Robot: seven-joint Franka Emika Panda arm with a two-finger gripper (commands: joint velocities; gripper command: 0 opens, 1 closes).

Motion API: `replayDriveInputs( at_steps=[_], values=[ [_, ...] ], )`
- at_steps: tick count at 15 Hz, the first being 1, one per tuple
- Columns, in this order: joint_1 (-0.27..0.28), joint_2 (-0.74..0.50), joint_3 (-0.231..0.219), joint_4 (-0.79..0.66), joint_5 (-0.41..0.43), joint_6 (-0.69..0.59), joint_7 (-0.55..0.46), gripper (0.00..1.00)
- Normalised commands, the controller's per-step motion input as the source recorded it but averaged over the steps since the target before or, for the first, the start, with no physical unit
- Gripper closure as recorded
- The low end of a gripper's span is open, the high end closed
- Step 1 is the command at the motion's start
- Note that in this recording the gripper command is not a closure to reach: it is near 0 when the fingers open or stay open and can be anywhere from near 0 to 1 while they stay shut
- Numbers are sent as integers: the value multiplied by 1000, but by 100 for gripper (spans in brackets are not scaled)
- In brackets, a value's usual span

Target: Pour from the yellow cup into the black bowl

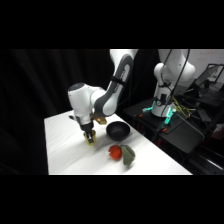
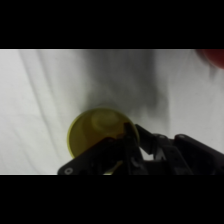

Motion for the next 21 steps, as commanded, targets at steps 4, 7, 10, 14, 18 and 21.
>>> replayDriveInputs(
  at_steps=[4,7,10,14,18,21],
  values=[
    [14,-21,-28,112,-31,-192,44,0],
    [-1,-33,-27,130,-21,-220,41,0],
    [-27,-71,-21,154,-1,-281,25,0],
    [-54,-210,-22,137,17,-344,4,0],
    [-69,-538,3,1,77,-427,-25,0],
    [-8,-659,-11,-83,61,-489,84,0]
  ],
)
